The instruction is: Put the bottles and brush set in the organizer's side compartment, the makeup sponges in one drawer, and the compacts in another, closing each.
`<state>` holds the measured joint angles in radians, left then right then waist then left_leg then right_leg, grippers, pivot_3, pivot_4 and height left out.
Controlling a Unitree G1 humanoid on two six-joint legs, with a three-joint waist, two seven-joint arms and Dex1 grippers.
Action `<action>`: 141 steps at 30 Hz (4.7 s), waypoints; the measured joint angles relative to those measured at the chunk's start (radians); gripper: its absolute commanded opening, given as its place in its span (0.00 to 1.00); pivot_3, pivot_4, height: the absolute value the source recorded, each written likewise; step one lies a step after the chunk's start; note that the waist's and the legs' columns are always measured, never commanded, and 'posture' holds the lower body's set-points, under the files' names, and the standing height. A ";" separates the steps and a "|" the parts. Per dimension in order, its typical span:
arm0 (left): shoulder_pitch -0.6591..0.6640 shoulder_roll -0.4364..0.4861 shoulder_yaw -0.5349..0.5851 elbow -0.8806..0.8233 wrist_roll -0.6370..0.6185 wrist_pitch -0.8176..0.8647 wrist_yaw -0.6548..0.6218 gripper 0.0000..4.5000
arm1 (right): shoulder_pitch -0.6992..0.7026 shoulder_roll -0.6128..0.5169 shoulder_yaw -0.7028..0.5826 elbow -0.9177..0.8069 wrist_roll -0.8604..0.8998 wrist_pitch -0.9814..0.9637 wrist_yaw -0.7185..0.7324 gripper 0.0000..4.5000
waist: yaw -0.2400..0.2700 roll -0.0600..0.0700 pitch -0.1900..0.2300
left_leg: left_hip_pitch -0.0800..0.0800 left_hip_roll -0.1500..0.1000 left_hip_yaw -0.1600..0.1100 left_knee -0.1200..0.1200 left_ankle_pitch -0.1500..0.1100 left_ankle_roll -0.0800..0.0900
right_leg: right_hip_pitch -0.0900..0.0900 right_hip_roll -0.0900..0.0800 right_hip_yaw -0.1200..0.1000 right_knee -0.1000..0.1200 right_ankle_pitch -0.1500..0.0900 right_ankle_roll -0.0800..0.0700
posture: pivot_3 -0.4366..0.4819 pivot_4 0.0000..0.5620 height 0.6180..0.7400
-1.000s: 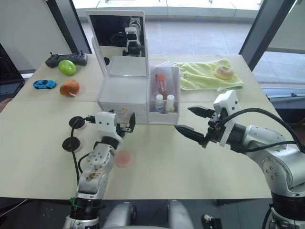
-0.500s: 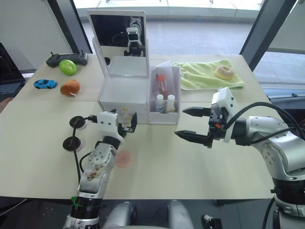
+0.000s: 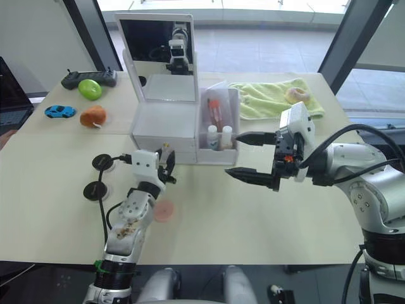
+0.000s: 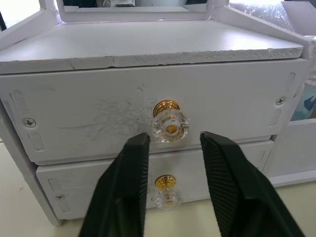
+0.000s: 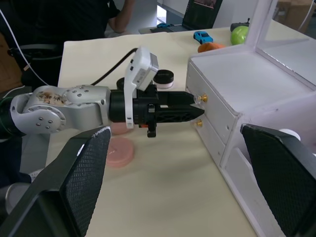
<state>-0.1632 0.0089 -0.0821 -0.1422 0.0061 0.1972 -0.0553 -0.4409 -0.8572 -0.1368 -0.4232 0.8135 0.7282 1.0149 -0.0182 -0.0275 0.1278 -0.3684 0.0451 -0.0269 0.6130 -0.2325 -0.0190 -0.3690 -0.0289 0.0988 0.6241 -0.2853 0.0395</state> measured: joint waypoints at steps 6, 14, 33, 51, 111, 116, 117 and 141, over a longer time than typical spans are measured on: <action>0.000 -0.001 0.000 0.002 0.000 0.000 -0.001 0.01 | 0.000 -0.002 0.000 0.000 0.016 0.004 -0.014 1.00 | -0.001 0.000 0.000 | 0.000 0.000 0.000 0.000 0.000 0.000 | 0.000 0.000 0.000 0.000 0.000 0.000 | 0.48 0.27 1.00; 0.000 -0.001 0.000 0.002 0.001 -0.001 0.004 0.09 | 0.000 -0.014 0.000 0.000 0.018 0.005 -0.017 1.00 | -0.001 0.000 0.000 | 0.000 0.000 0.000 0.000 0.000 0.000 | 0.000 0.000 0.000 0.000 0.000 0.000 | 0.48 0.27 1.00; -0.002 -0.002 0.003 -0.040 0.000 -0.021 0.006 0.59 | 0.000 -0.014 0.002 0.001 0.017 0.005 -0.023 1.00 | -0.001 0.000 0.000 | 0.000 0.000 0.000 0.000 0.000 0.000 | 0.000 0.000 0.000 0.000 0.000 0.000 | 0.48 0.27 1.00; -0.012 -0.006 0.006 -0.019 -0.008 -0.012 0.004 0.14 | 0.000 -0.014 0.001 -0.001 0.034 0.023 -0.049 1.00 | -0.001 0.000 0.000 | 0.000 0.000 0.000 0.000 0.000 0.000 | 0.000 0.000 0.000 0.000 0.000 0.000 | 0.48 0.27 1.00; 0.533 0.469 0.227 -0.486 -0.441 0.115 -0.475 0.99 | 0.095 -0.041 -0.086 -0.030 0.071 0.073 -0.088 1.00 | -0.007 0.002 0.002 | 0.001 0.004 0.001 -0.002 0.000 0.000 | -0.002 0.001 -0.001 -0.001 -0.002 0.000 | 0.48 0.27 1.00; 0.569 0.759 0.542 -0.311 -0.659 0.195 -0.798 0.99 | 0.356 -0.068 -0.223 -0.079 0.051 0.079 -0.104 1.00 | -0.002 0.004 0.003 | 0.002 0.004 0.003 -0.002 0.000 0.000 | -0.005 0.000 -0.001 -0.001 -0.007 -0.007 | 0.48 0.27 1.00; 0.561 0.806 0.591 -0.233 -0.669 0.193 -0.855 0.99 | 0.410 -0.068 -0.254 -0.089 0.042 0.077 -0.103 1.00 | -0.002 0.004 0.003 | 0.003 0.004 0.003 -0.002 0.000 0.000 | -0.005 0.000 -0.001 -0.001 -0.007 -0.007 | 0.48 0.27 1.00; 0.007 1.119 0.638 1.050 -0.393 -0.213 -1.111 0.99 | 0.964 0.022 -0.897 0.023 0.029 -0.006 0.076 1.00 | -0.012 -0.002 0.003 | 0.001 0.007 0.007 -0.009 0.000 -0.001 | -0.016 -0.001 -0.002 0.005 -0.004 -0.003 | 0.48 0.27 1.00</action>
<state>-0.1558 1.1281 0.5560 0.9081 -0.3867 -0.0160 -1.1663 0.5228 -0.8356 -1.0335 -0.4002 0.8429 0.7221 1.0909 -0.0303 -0.0298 0.1311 -0.3677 0.0518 -0.0198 0.6041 -0.2329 -0.0195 -0.3848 -0.0298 0.0971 0.6288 -0.2892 0.0364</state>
